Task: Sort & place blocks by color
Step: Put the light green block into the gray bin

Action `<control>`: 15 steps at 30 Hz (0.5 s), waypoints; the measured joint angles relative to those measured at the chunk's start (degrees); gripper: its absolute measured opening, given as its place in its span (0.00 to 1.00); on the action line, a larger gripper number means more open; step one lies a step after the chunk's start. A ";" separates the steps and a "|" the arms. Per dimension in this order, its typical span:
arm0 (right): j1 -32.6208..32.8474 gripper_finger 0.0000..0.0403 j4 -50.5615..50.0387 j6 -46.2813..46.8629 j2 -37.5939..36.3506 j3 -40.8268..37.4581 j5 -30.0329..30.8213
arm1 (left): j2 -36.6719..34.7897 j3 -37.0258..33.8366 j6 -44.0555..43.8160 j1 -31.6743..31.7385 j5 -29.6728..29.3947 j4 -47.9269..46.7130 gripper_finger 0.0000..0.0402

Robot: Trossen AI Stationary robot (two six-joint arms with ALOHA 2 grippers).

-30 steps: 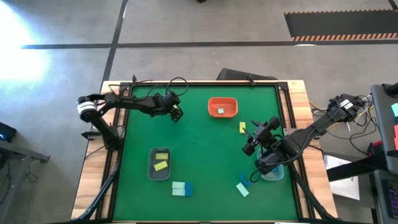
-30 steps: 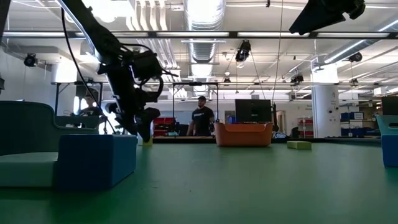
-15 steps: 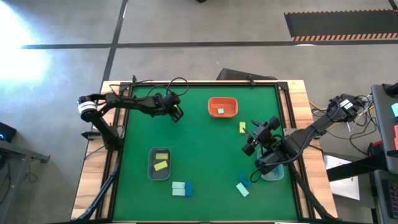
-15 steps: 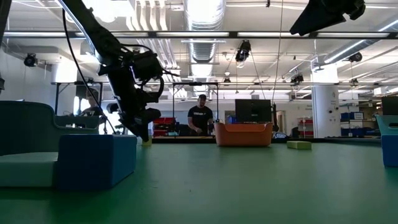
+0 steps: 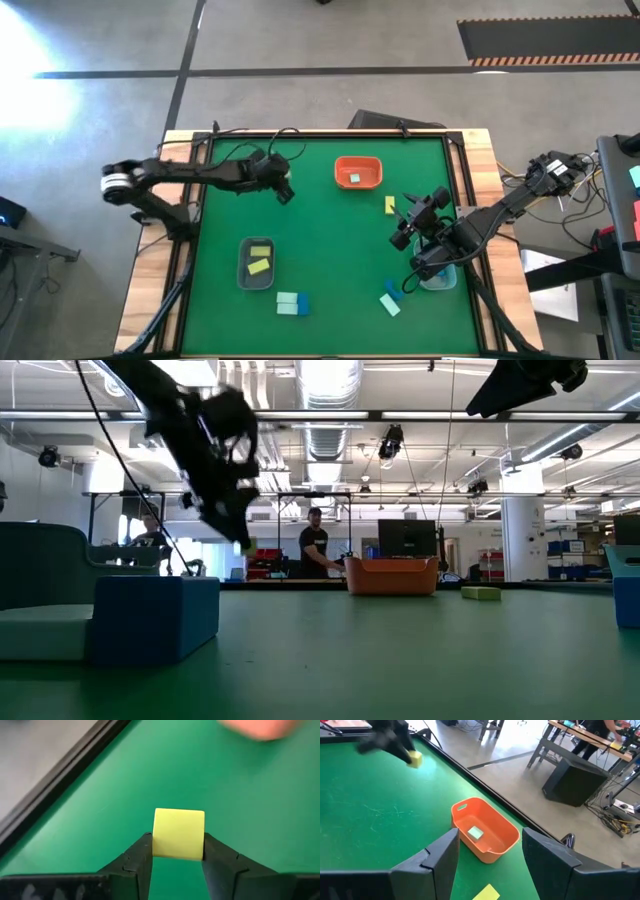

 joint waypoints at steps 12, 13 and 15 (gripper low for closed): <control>0.00 0.50 0.02 -0.01 -0.01 0.00 0.00 | -13.28 6.52 -7.00 -31.38 4.93 -13.74 0.29; 0.00 0.50 0.02 -0.02 -0.01 0.00 0.00 | -13.28 6.98 -9.85 -33.81 5.78 -15.75 0.29; 0.01 0.50 0.02 -0.02 -0.01 -0.02 0.00 | -12.62 7.59 -16.73 -37.79 6.71 -20.13 0.29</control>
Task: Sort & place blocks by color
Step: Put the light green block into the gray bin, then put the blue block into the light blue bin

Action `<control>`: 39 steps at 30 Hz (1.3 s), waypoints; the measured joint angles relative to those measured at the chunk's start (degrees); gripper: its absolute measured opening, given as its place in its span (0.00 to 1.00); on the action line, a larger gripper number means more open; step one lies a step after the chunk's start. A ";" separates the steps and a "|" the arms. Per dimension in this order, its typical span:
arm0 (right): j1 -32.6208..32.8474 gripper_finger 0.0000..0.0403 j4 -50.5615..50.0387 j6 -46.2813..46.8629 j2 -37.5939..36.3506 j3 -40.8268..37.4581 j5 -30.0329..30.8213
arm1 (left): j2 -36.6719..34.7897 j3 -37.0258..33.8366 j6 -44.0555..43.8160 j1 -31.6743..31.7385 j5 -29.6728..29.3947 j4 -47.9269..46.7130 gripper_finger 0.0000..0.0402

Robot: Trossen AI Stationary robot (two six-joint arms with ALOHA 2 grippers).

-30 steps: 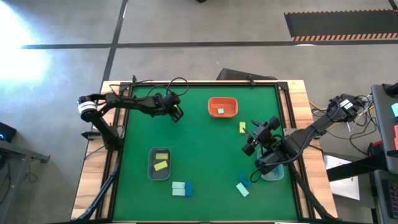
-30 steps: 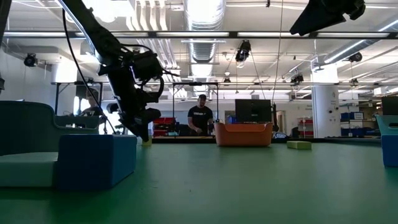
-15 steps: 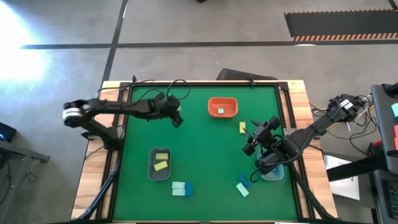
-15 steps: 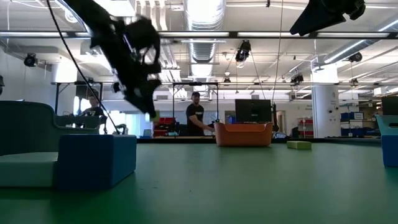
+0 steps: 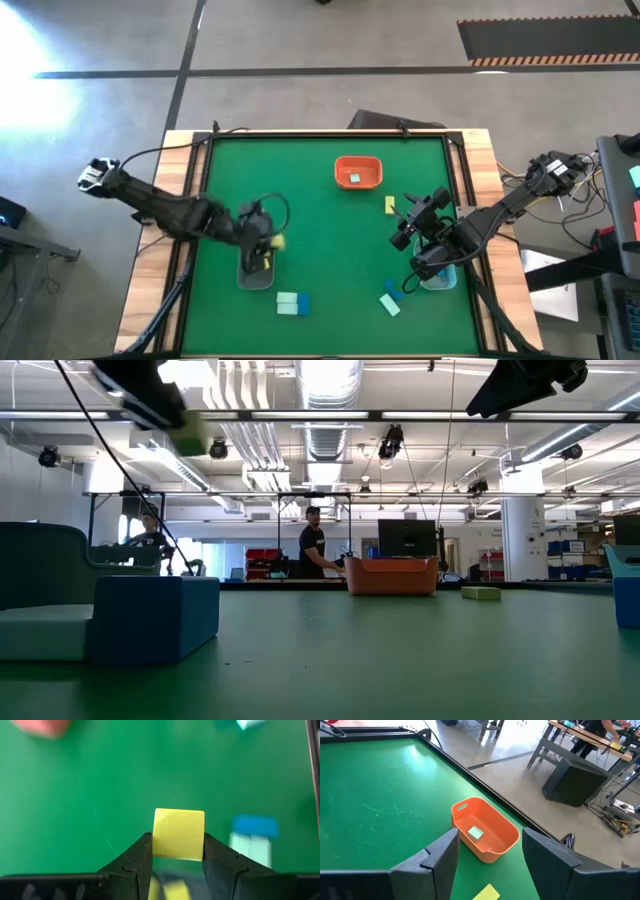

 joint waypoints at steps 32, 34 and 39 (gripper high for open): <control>-0.01 0.50 0.57 0.00 0.00 -0.09 -0.01 | 15.31 0.62 -10.74 -3.40 7.28 -22.34 0.39; -0.01 0.50 0.59 0.00 0.00 -0.09 -0.03 | 15.46 0.62 -10.48 -3.40 7.28 -22.36 0.44; 0.01 0.50 0.59 -0.11 0.00 -0.09 -0.06 | 15.59 0.66 -10.40 -3.40 7.28 -22.37 0.47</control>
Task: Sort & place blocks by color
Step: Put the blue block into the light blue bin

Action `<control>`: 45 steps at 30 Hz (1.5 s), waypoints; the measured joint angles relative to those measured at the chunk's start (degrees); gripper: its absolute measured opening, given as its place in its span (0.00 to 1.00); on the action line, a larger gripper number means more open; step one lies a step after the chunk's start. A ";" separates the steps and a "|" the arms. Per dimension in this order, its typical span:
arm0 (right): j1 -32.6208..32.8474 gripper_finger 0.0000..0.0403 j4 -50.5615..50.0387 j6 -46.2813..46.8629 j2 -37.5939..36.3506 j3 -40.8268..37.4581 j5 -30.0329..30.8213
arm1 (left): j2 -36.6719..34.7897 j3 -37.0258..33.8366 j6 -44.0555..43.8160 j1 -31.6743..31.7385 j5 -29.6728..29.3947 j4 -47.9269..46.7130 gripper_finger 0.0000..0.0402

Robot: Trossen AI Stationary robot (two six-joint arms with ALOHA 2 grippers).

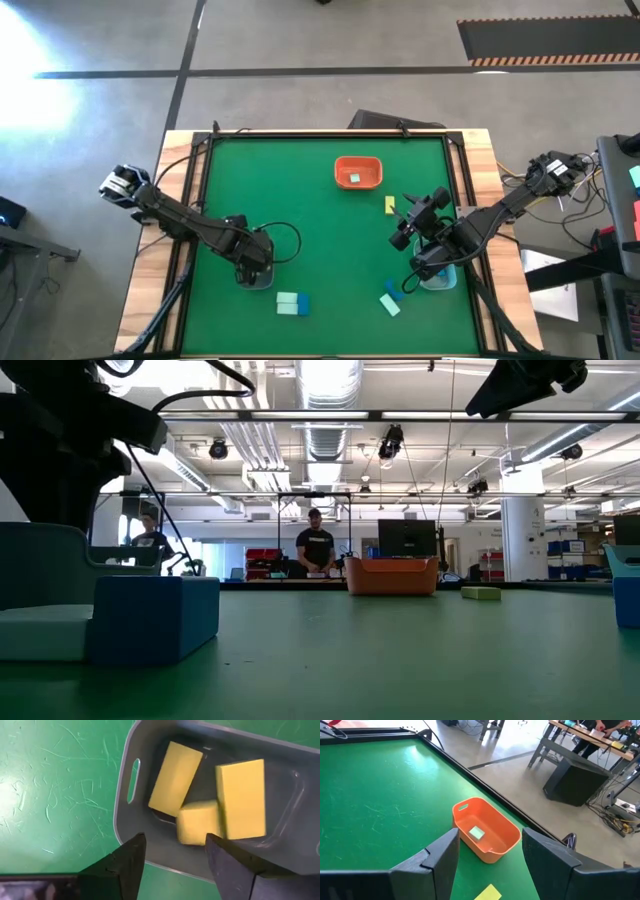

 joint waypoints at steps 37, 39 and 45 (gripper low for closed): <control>0.15 0.50 13.00 -4.99 4.81 -0.17 -7.23 | -1.81 10.14 34.47 0.11 -13.72 22.02 0.48; 0.13 0.50 13.43 -4.99 5.72 -0.19 -8.53 | -1.84 10.14 38.22 0.13 -14.87 25.52 0.48; 0.11 0.50 16.36 -4.70 8.90 -0.22 -9.54 | -1.84 10.14 46.76 0.24 -16.20 33.83 0.48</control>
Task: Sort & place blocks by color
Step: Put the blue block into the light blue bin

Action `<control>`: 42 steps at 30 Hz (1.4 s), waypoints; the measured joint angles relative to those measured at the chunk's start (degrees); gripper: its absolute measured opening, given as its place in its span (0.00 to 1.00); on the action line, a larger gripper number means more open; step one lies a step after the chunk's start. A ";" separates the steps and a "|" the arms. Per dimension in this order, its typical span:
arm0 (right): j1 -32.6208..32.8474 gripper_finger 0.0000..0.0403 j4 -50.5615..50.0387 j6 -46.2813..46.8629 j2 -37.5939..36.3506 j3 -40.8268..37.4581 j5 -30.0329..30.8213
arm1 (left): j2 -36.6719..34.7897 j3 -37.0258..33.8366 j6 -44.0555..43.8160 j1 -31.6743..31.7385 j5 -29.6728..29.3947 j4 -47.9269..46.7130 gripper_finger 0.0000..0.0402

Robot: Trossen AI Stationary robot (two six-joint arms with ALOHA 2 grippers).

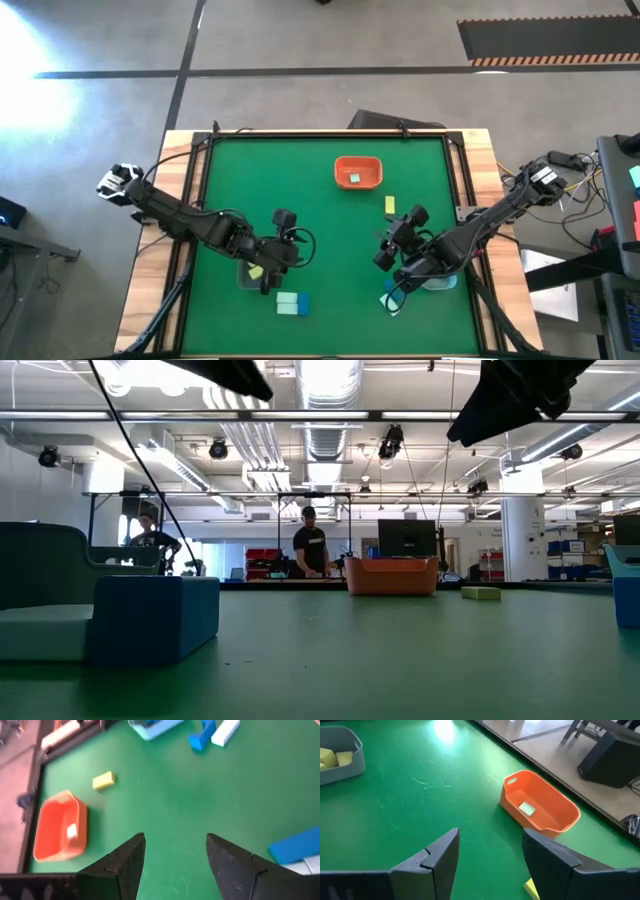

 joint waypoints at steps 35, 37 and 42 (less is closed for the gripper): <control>-0.33 0.50 -16.66 18.27 19.01 21.58 -55.49 | 0.04 -0.01 5.78 0.15 -6.90 4.63 0.48; -0.35 0.50 -16.52 18.36 20.27 21.59 -56.65 | 0.04 0.00 5.78 0.15 -6.89 4.61 0.48; -0.06 0.50 -16.43 20.32 22.40 20.17 -58.64 | 0.04 -0.02 5.76 0.15 -6.91 4.59 0.48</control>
